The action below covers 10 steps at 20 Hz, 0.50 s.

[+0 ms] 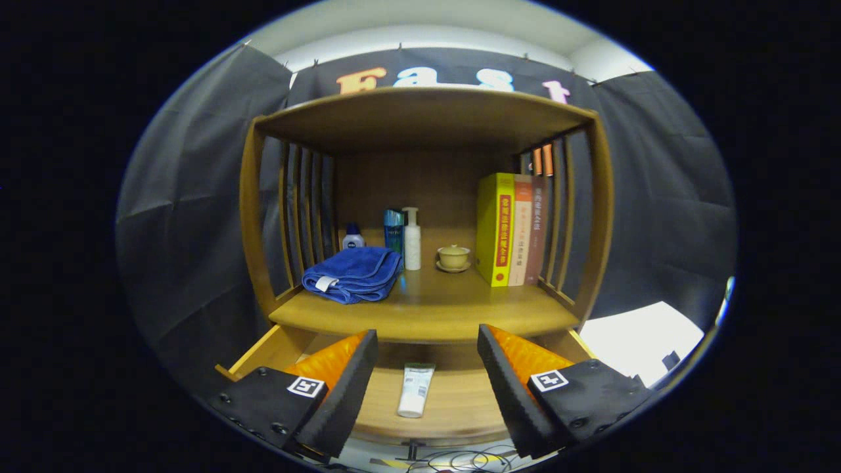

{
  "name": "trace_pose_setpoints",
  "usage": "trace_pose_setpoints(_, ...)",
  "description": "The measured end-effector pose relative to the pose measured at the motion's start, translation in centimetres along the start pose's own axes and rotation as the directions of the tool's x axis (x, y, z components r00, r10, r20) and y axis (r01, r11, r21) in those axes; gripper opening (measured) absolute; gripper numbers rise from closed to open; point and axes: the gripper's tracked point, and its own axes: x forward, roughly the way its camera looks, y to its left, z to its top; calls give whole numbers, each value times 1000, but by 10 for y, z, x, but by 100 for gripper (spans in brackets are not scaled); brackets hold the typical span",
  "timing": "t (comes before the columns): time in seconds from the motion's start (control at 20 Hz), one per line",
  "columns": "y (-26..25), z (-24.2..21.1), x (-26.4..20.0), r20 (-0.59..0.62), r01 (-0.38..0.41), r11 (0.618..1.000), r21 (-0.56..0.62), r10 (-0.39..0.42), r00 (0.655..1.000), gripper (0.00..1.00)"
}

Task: Pull open the drawer, take out the items inside it, and place them on the countertop above the cabinet.

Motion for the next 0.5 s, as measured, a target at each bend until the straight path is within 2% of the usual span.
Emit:
trace_pose_setpoints(0.1, 10, -7, 29, -126, -30, 999, -12, 28, 992, 98)
trace_pose_setpoints(0.2, 19, -30, 55, -247, -37, 999, 14, 39, 968, 99)
trace_pose_setpoints(0.3, 27, -66, 72, -369, -48, 998, 43, 60, 928, 99)
trace_pose_setpoints(0.5, 26, -132, 93, -537, 7, 999, 42, 17, 844, 99)
